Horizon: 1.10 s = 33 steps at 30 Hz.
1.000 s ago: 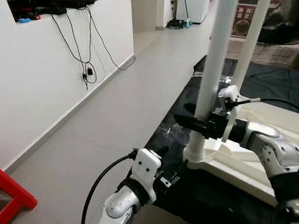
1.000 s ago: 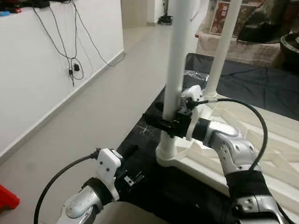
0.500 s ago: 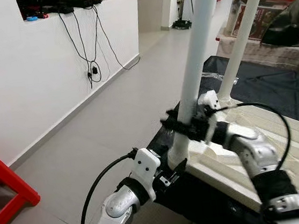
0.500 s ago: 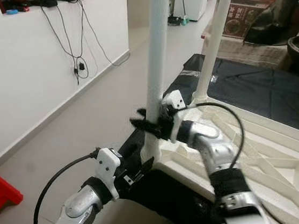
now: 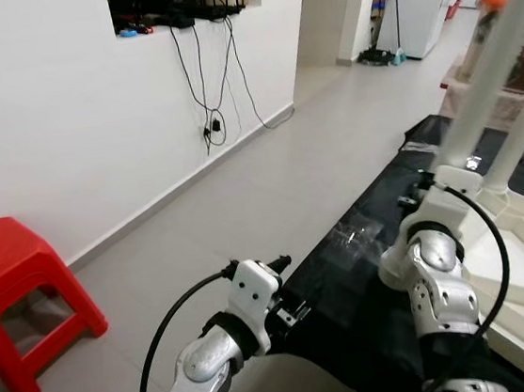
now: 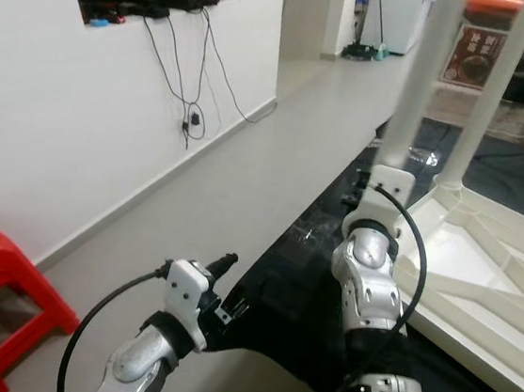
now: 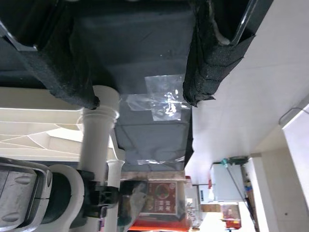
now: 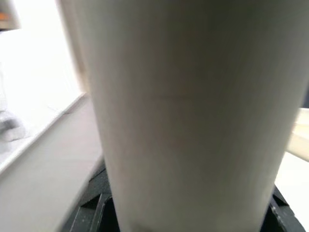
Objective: Building children table
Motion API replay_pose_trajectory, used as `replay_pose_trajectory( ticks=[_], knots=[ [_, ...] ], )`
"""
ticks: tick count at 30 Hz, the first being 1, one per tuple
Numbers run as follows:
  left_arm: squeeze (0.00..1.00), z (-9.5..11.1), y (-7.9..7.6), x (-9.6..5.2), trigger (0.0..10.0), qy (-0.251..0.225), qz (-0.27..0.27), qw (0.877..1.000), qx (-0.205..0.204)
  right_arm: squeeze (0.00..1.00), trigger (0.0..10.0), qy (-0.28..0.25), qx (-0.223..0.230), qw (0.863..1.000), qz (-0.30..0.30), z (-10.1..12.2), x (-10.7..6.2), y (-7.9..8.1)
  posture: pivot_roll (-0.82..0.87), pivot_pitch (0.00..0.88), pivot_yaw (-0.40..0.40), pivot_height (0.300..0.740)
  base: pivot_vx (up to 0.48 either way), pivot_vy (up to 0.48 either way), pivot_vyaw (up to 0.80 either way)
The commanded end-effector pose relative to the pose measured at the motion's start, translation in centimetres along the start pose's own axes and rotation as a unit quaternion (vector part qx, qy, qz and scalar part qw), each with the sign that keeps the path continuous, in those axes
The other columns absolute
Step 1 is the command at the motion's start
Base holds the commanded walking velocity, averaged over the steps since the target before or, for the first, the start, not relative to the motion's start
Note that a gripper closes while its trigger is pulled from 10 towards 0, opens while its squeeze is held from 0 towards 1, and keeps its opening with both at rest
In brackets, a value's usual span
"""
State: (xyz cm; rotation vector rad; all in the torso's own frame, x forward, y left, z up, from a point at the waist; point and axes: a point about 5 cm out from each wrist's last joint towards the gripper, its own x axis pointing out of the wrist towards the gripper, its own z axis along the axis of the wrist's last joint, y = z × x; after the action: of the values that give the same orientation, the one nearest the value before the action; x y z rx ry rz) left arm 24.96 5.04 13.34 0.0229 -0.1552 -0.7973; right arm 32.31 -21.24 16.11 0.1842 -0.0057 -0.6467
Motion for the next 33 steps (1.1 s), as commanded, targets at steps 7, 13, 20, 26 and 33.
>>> replay_pose_trajectory(
  ticks=[7,13,20,26,33],
  knots=[
    [0.00,-0.5,-0.4,0.0,10.0,0.007,-0.006,1.000,-0.001,1.00,10.0,0.037,0.032,0.998,0.036,-1.9,-1.1,2.1,0.15,0.000,-0.110,0.740,0.000,0.000,0.00],
    [0.00,-0.5,-0.4,0.1,10.0,0.007,-0.007,1.000,-0.003,0.00,10.0,-0.036,0.025,0.990,0.137,-0.3,-0.4,2.4,0.15,0.000,-0.111,0.740,0.000,0.000,0.00],
    [0.00,-0.5,-0.4,0.1,10.0,0.008,-0.008,1.000,-0.004,0.00,10.0,0.017,0.040,0.930,0.365,0.2,0.4,2.4,0.14,0.000,-0.106,0.740,0.000,0.000,0.00],
    [0.00,-0.5,-0.4,0.2,10.0,0.007,-0.008,1.000,-0.003,0.00,10.0,0.070,-0.022,0.796,0.600,0.2,-1.1,2.7,0.15,0.000,-0.110,0.740,0.000,0.000,0.00],
    [0.00,-0.4,-0.4,0.1,10.0,0.006,-0.006,1.000,-0.001,0.00,10.0,0.087,-0.073,0.760,0.640,-0.3,-0.3,4.4,0.17,0.000,-0.119,0.740,0.000,0.000,0.00]
  ],
)
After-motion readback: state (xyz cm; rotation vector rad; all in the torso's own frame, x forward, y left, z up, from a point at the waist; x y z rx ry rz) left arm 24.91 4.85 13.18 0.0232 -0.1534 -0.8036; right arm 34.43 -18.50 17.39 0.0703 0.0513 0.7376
